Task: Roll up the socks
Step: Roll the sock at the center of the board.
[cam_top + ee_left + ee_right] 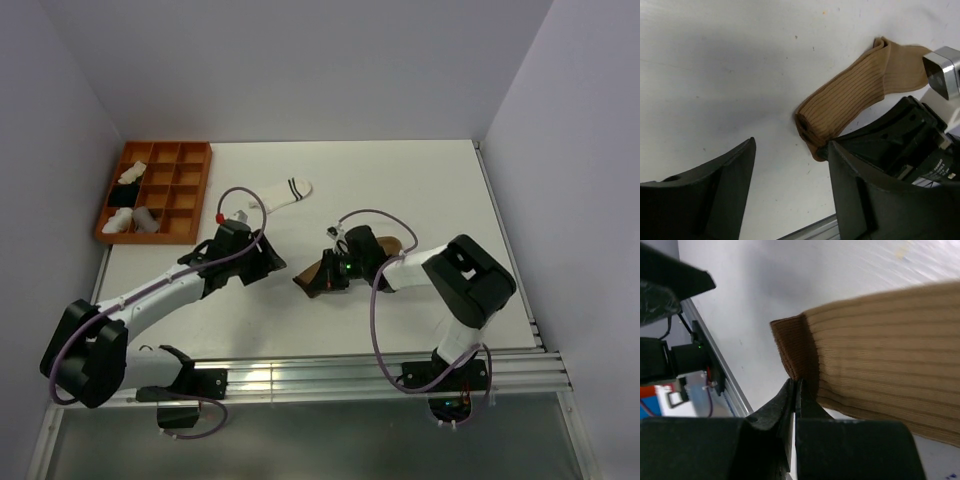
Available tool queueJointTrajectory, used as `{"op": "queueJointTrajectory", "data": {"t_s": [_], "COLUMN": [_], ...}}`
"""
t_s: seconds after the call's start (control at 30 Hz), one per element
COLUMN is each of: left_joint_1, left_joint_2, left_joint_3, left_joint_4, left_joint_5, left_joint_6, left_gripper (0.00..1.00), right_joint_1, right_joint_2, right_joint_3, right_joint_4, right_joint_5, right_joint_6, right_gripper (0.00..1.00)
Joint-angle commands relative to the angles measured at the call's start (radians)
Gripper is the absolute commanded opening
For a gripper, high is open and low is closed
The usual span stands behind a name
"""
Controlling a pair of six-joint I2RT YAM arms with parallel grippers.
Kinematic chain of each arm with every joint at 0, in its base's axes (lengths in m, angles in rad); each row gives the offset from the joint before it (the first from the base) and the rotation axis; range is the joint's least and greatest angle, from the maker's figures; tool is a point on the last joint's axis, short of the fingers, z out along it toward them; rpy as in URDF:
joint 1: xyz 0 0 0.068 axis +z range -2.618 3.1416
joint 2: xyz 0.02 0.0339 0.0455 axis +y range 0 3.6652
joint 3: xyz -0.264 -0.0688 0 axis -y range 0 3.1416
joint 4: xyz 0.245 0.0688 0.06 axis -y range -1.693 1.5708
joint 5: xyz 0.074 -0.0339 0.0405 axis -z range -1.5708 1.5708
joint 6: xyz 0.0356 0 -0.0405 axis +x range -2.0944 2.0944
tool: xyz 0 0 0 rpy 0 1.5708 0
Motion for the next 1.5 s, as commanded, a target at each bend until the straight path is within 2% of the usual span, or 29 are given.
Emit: {"op": "queueJointTrajectory", "data": {"t_s": [0.0,0.37,0.67,1.47], "left_joint_1": [-0.033,-0.066,-0.111,-0.117], "left_joint_2": [0.028,0.093,0.206,0.332], "left_joint_3": [-0.007,-0.029,0.006,0.023], "left_joint_4": [0.063,0.075,0.093,0.264], "left_joint_5": [-0.021,-0.008,0.025,0.071], "left_joint_6": [-0.036,-0.024,0.002,-0.027], "left_gripper": [0.63,0.54,0.44,0.44], "right_joint_1": [-0.04,-0.12,-0.128,-0.128], "right_joint_2": [0.065,0.203,0.211,0.244], "right_joint_3": [-0.027,-0.084,-0.059,-0.036], "right_joint_4": [0.124,0.238,0.184,0.149], "right_joint_5": [-0.09,-0.161,-0.164,-0.179], "right_joint_6": [0.119,0.262,0.238,0.224], "right_gripper": [0.0,0.0,0.0,0.0]}}
